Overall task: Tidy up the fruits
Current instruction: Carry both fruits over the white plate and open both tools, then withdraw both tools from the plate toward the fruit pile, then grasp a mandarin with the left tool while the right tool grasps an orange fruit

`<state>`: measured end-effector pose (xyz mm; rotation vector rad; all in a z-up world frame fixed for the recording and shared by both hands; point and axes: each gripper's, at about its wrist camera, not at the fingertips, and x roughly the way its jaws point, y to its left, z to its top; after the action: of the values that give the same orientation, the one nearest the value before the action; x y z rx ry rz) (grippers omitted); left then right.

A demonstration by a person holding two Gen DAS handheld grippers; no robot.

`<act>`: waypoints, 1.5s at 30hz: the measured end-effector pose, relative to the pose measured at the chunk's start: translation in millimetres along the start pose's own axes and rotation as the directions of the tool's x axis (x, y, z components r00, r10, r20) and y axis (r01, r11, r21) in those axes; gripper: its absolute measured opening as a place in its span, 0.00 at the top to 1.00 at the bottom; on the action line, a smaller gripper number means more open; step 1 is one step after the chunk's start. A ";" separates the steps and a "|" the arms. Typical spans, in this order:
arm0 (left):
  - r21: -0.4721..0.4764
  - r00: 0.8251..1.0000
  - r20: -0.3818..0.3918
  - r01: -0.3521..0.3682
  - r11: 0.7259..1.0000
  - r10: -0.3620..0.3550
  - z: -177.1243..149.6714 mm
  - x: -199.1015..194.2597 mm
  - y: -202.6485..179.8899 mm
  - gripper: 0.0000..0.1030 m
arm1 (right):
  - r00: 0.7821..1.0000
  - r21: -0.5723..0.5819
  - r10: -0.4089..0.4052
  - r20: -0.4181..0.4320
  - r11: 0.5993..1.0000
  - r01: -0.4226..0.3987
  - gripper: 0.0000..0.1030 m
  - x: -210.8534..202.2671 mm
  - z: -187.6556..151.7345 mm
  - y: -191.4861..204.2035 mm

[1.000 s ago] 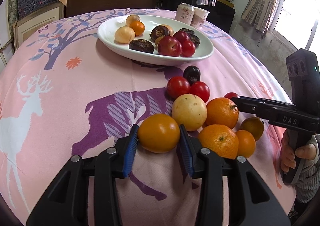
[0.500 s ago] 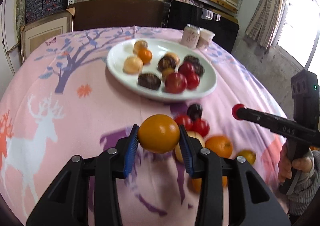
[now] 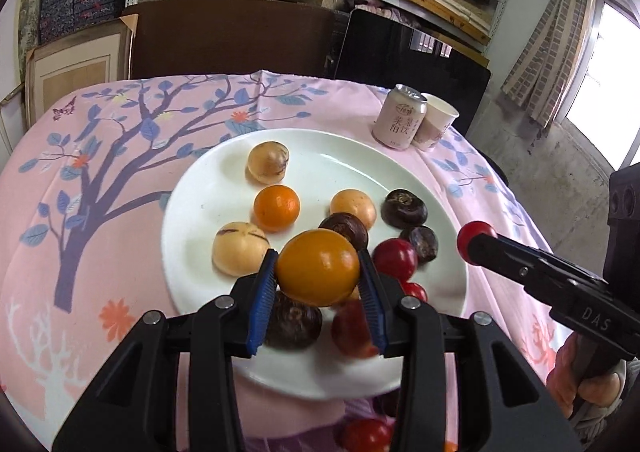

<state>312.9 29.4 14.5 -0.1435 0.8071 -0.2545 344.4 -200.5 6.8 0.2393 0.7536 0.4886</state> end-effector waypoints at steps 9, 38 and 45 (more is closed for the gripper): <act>-0.015 0.999 0.005 0.032 0.999 -0.032 -1.0 16.4 0.2 0.30 | 0.999 0.101 0.045 0.021 0.994 -0.047 0.47 3.0 -2.7 -25.5; 0.005 0.979 0.079 -0.189 0.982 0.188 -135.2 -97.2 -14.6 0.05 | 0.997 0.083 -0.042 0.070 0.996 0.036 0.14 -91.4 -119.7 -14.1; -0.014 0.976 0.075 -0.202 0.979 0.202 -147.2 -105.6 -12.8 0.05 | 0.999 0.055 -0.004 0.040 0.998 0.002 0.13 -101.2 -134.8 -3.7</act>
<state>133.4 42.2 -10.0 -0.0756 0.7404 -0.0541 187.5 -250.1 -30.0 0.2985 0.7283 0.4596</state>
